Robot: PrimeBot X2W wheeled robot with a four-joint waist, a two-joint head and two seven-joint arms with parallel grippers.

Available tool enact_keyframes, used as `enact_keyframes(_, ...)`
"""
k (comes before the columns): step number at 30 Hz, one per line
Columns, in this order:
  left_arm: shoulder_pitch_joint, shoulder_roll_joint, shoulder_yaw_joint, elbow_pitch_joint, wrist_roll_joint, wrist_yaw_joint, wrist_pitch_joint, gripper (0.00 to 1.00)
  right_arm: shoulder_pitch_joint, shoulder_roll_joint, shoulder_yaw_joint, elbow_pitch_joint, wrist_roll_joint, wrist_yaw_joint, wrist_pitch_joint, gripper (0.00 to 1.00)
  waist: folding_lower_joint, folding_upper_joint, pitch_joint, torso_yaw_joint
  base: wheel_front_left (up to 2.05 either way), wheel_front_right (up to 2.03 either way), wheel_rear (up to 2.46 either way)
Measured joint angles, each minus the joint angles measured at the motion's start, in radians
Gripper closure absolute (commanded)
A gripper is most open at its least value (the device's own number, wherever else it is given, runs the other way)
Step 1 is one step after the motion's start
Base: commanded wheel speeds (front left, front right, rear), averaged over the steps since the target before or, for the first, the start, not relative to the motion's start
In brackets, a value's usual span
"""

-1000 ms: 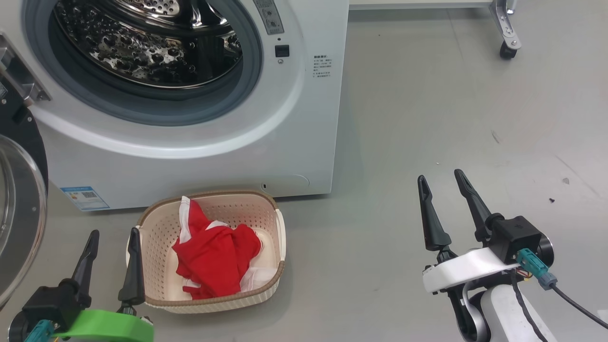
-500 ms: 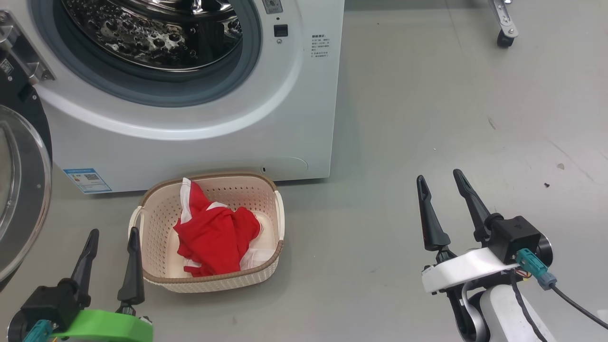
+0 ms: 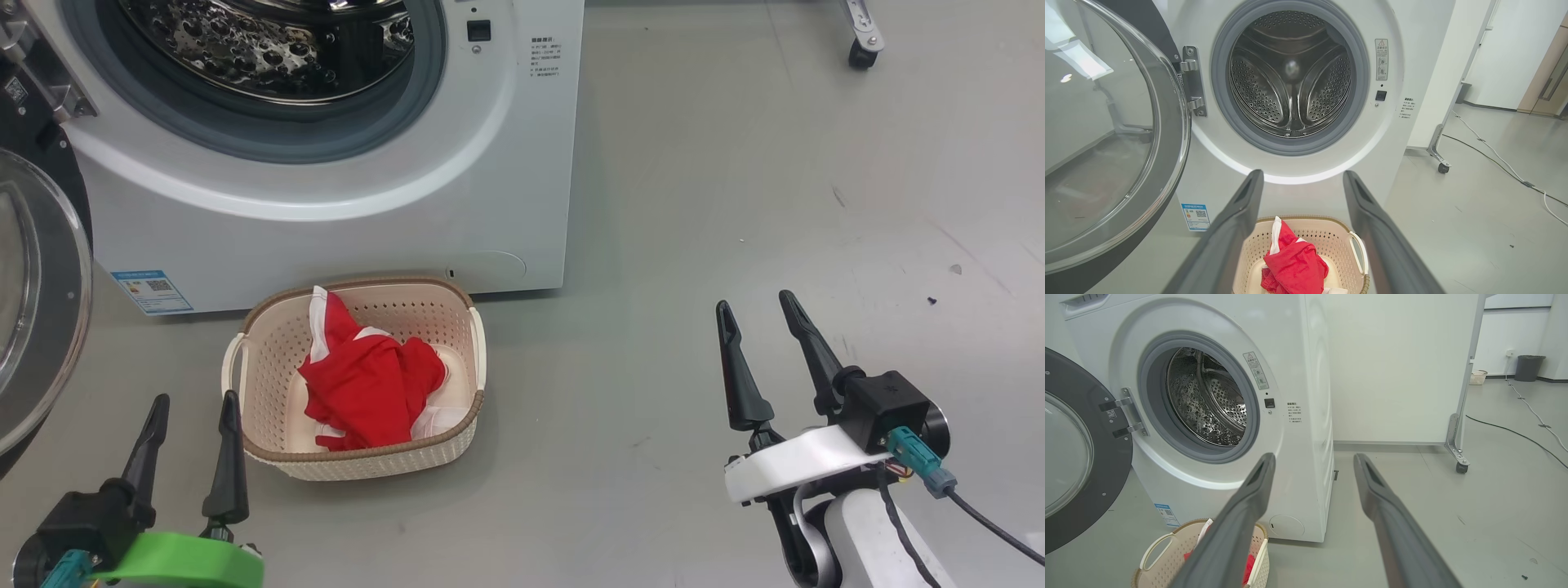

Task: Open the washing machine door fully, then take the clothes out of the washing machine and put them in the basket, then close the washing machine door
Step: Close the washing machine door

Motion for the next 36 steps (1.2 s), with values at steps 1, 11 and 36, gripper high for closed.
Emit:
enact_keyframes(1, 0.0, 0.0, 0.0, 0.0, 0.004, 0.0, 0.0, 0.0, 0.0, 0.0, 0.0, 0.0, 0.0, 0.0, 0.0, 0.0, 0.0, 0.0, 0.0, 0.0, -0.32, 0.32, 0.0)
enact_keyframes(11, 0.0, -0.011, -0.006, -0.012, -0.022, -0.013, 0.0, 0.0, 0.0, 0.0, 0.001, 0.0, 0.0, 0.0, 0.0, 0.0, 0.0, 0.0, -0.003, 0.001, -0.14, 0.14, 0.0)
enact_keyframes(36, 0.001, -0.008, -0.002, -0.004, -0.01, -0.018, 0.0, 0.0, 0.0, 0.0, 0.005, 0.009, 0.0, 0.001, 0.0, 0.0, 0.0, 0.0, -0.023, 0.001, 0.0, 0.0, 0.0)
